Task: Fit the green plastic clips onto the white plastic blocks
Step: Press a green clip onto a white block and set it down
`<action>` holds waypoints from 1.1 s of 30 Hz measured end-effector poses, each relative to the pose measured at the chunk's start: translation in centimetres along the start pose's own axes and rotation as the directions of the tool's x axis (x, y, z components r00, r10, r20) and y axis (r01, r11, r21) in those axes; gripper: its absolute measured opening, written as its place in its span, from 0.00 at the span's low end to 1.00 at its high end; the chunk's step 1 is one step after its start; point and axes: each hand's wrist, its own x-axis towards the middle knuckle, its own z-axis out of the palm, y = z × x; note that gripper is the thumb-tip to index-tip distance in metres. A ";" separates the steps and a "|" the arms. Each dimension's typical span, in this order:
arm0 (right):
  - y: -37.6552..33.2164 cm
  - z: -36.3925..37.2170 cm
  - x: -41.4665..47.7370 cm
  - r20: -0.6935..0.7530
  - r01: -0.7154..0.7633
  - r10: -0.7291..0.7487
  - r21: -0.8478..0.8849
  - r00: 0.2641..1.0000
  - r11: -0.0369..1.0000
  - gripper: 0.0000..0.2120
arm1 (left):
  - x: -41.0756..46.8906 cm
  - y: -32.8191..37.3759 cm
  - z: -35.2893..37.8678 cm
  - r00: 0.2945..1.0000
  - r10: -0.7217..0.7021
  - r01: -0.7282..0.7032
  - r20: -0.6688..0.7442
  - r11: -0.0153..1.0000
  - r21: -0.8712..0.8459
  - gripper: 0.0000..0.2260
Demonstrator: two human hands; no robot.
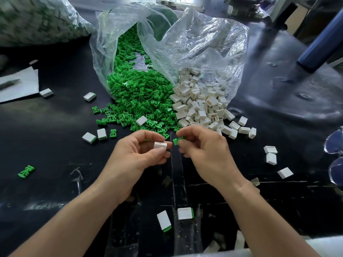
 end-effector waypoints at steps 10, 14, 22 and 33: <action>-0.6 -0.1 -0.3 0.046 0.042 -0.052 0.202 0.998 0.978 0.13 | -0.1 0.1 0.3 1.000 0.005 -0.005 0.000 1.000 0.001 0.05; -0.7 0.0 -0.4 0.061 0.081 -0.091 0.148 0.994 0.986 0.08 | -0.1 0.1 0.2 0.999 0.039 -0.038 -0.004 0.999 0.037 0.08; -0.4 0.0 -0.4 0.094 0.070 -0.080 0.103 0.992 0.992 0.06 | -0.3 0.1 0.2 0.993 0.121 -0.122 0.015 0.978 0.171 0.08; -0.6 -0.1 -0.4 0.161 0.094 -0.091 -0.013 0.983 0.995 0.06 | -0.3 0.3 0.2 0.999 0.021 -0.025 0.037 0.995 0.096 0.10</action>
